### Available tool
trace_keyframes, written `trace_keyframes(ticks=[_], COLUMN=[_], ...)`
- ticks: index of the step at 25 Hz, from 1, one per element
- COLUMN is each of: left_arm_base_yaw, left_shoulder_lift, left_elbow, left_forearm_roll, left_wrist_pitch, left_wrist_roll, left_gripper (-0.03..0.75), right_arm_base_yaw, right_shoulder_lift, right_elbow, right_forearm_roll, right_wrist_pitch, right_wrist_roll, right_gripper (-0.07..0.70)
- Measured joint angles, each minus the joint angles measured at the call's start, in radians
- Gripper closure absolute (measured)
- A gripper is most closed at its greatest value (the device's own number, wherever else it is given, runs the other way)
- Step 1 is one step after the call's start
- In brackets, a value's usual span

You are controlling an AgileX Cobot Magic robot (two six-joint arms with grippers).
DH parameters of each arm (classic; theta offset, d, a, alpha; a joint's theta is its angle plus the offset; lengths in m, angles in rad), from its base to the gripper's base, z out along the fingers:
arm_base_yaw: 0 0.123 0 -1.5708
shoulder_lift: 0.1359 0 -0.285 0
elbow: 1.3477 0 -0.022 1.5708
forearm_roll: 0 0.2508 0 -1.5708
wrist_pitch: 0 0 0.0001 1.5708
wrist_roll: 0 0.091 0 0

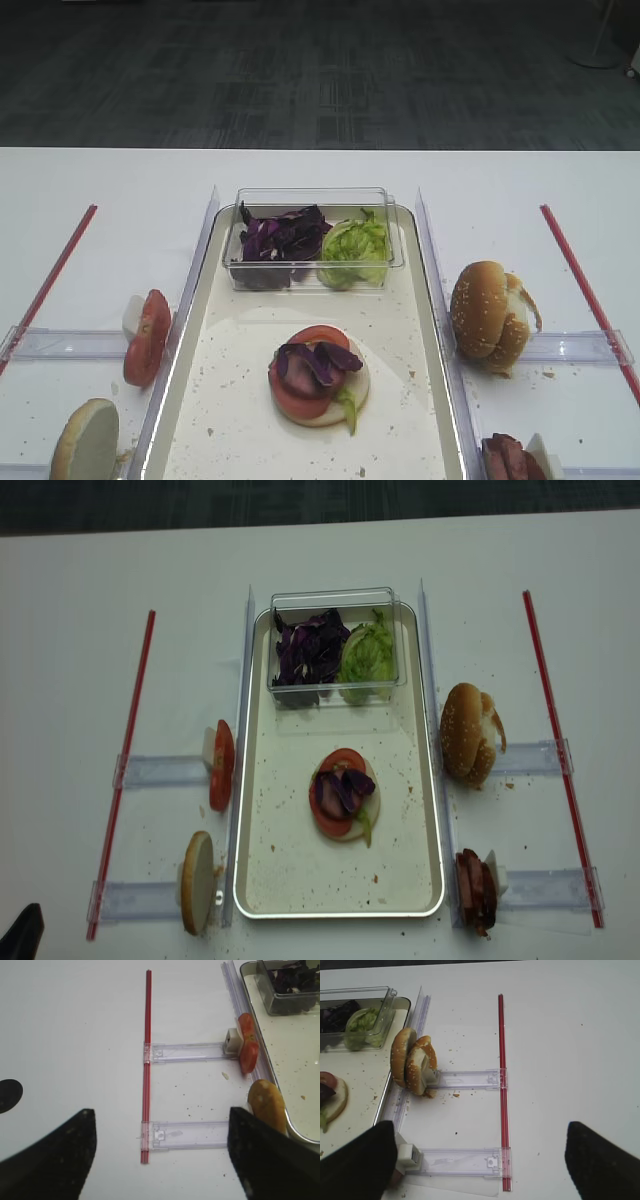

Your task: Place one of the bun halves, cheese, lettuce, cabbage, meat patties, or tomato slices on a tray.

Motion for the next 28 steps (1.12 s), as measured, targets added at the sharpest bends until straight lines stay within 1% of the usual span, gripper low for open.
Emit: trace_keyframes(ticks=[28], left_arm_base_yaw=[-0.002], left_shoulder_lift=[0.0], left_elbow=[0.0], left_forearm_roll=[0.0], left_wrist_pitch=[0.0], left_wrist_roll=[0.0], left_gripper=[0.223], right_arm_base_yaw=[0.0], right_shoulder_lift=[0.0], right_elbow=[0.0], right_forearm_roll=[0.0], right_wrist_pitch=[0.0], right_wrist_roll=[0.0], right_gripper=[-0.06])
